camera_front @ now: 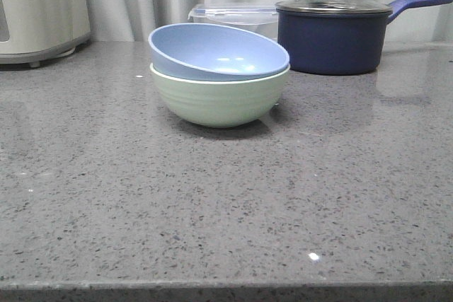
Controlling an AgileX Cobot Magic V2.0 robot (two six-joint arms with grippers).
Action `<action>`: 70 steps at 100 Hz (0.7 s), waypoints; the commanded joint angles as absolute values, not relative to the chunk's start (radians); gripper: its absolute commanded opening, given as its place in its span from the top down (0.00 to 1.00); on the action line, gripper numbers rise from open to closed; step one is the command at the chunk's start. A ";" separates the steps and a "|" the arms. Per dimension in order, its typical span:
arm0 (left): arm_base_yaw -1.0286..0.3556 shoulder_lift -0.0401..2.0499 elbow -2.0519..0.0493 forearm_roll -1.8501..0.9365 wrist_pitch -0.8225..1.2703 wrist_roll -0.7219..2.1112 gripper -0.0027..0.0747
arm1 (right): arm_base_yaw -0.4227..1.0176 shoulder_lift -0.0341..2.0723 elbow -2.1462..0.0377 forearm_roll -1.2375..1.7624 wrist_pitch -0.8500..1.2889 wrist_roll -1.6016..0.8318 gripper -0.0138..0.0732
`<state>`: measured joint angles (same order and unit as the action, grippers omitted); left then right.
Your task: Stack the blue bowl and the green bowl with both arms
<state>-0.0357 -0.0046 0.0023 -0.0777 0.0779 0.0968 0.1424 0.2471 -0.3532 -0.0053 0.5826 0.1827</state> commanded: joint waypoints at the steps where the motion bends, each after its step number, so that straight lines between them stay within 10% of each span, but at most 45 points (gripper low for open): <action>1: -0.034 -0.039 0.043 -0.085 -0.006 0.089 0.99 | 0.115 0.256 -0.351 -0.030 0.465 0.173 0.93; 70: -0.034 -0.039 0.043 -0.085 -0.006 0.089 0.99 | -0.008 0.026 0.027 -0.032 -0.074 0.174 0.93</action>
<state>-0.0357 -0.0046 0.0023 -0.0777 0.0779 0.0950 0.0045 0.0536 0.0244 -0.0194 0.0072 0.1827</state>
